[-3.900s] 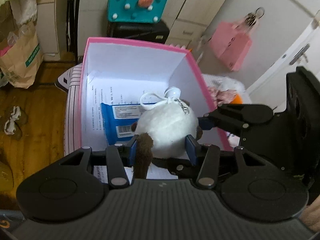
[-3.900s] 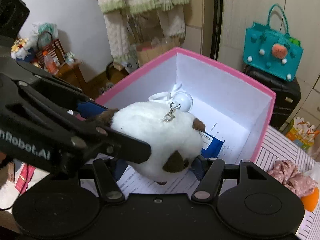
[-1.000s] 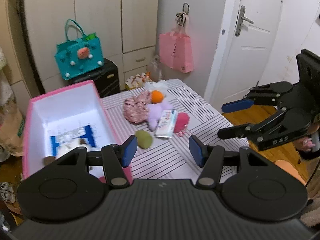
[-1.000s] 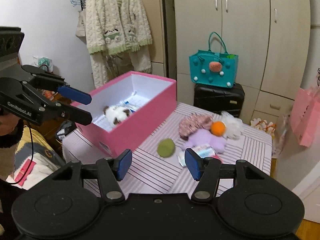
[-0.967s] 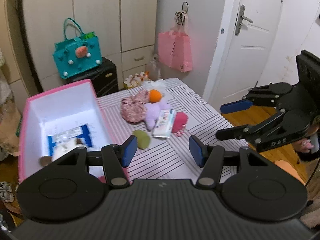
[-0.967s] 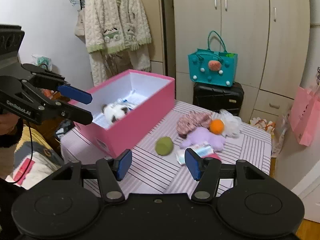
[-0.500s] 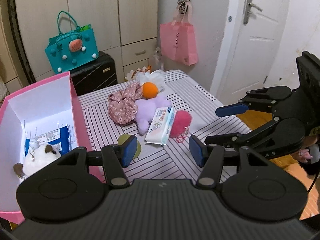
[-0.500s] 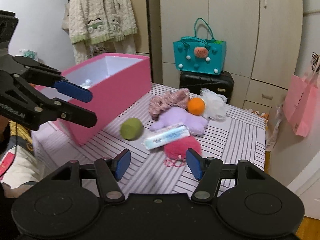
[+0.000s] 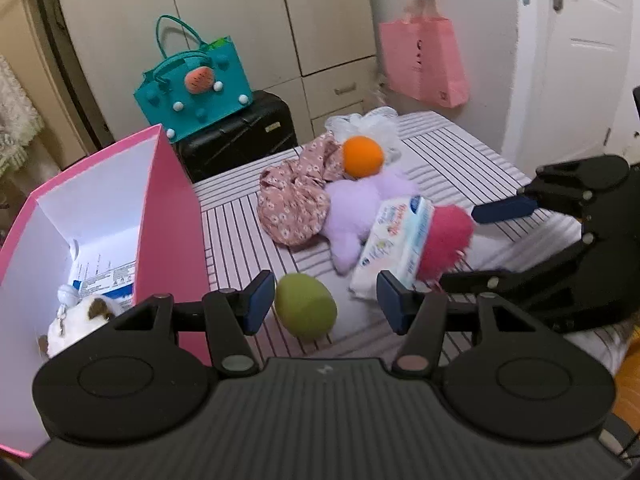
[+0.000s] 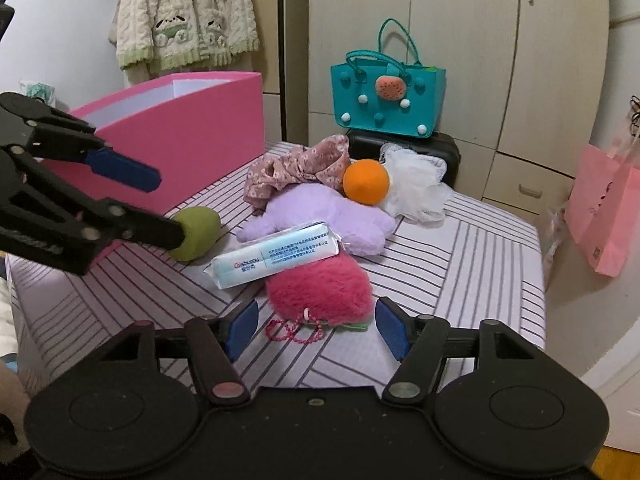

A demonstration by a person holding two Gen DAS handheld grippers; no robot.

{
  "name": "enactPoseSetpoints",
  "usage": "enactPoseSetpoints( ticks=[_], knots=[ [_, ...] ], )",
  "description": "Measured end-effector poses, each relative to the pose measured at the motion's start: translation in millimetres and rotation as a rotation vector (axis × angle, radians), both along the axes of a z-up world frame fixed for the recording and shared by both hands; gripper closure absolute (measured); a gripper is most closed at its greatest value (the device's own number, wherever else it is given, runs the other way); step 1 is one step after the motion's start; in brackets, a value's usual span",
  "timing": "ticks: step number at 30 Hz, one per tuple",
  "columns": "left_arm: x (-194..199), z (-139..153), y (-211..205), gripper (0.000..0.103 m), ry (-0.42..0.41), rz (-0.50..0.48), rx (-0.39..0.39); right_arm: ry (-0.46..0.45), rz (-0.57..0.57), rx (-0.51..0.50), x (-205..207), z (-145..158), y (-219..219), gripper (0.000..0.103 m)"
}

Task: Organize soft objects
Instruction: 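Move the right gripper back toward the pink fluffy ball and tube box, then grasp the pink fluffy ball with the right gripper while the left gripper grasps the green ball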

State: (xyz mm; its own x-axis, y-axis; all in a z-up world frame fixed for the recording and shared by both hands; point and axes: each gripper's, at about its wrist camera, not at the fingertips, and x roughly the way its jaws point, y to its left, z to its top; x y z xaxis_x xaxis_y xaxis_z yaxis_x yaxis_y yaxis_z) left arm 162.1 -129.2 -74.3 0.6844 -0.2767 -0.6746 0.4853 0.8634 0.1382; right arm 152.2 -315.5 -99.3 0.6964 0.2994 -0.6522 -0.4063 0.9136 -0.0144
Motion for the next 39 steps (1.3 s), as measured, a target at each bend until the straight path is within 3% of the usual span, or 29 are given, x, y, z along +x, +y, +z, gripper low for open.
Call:
enactPoseSetpoints(
  ticks=[7,14,18,22,27,31,39],
  knots=[
    [13.5,-12.9,-3.3,0.05,-0.011,0.035,0.033,-0.004,0.009,-0.046,15.8,-15.5,4.8,0.029],
    [28.4,-29.2,4.6,0.051,0.111,0.125,-0.047,-0.006,0.023,-0.008,27.6,-19.7,7.7,0.027],
    [27.2,-29.8,5.3,0.056,0.097,0.137,-0.054,-0.007,-0.002,0.005,25.4,-18.9,8.0,0.04],
    [26.3,-31.0,3.1,0.06,0.083,0.151,-0.04,-0.009,-0.026,0.005,18.5,-18.3,7.1,0.044],
    [29.3,-40.3,0.0,0.06,0.075,0.166,0.033,-0.007,-0.081,0.009,9.7,-19.0,5.3,0.045],
    [26.8,-37.5,3.2,0.066,0.065,0.161,-0.012,0.007,-0.133,0.027,0.7,-17.9,0.9,0.045],
    [18.6,-34.9,6.9,0.067,0.095,0.134,-0.076,0.043,-0.195,0.073,-20.8,-12.6,-8.0,0.046]
  ],
)
